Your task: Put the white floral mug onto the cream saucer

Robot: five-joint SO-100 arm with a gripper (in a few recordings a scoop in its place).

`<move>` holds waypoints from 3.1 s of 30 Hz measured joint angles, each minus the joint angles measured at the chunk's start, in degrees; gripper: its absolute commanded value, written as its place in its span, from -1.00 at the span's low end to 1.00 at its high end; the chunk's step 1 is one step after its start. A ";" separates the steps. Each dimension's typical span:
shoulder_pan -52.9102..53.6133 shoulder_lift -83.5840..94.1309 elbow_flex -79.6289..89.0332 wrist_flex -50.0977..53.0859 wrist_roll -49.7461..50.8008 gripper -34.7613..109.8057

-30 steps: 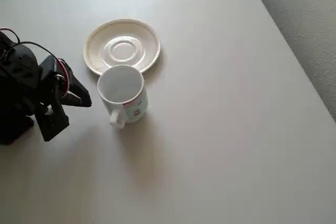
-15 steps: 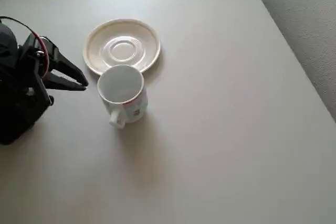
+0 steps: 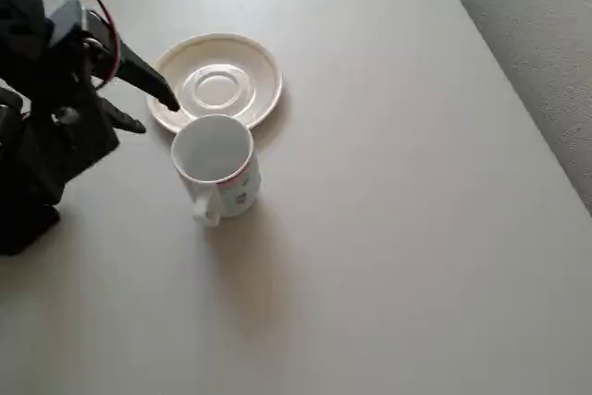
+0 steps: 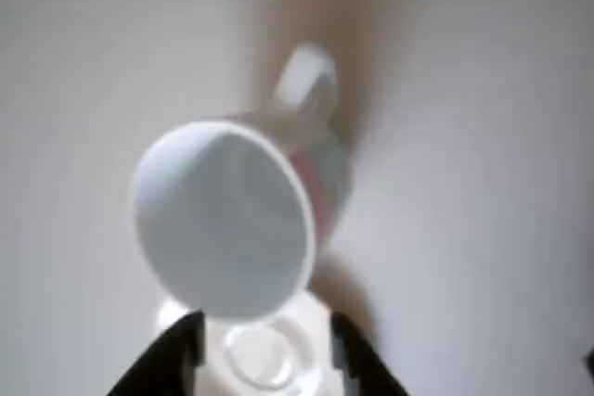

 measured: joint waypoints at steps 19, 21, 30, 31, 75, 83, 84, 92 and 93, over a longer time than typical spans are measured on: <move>0.70 -14.33 15.21 -18.54 -1.14 -0.30; 0.53 -16.61 15.82 -20.83 -1.14 -0.31; 0.88 -23.47 14.94 -26.28 -1.14 -0.52; 0.88 -23.29 15.29 -26.98 -1.14 -0.54; -23.99 9.05 8.79 -5.80 6.77 -0.54; -32.61 2.37 8.79 -9.23 10.02 -0.54; -32.70 1.67 8.79 -10.02 10.02 -0.54; -34.45 -1.49 9.58 -16.44 10.11 -0.54; -34.37 -1.58 10.63 -17.23 10.11 -0.54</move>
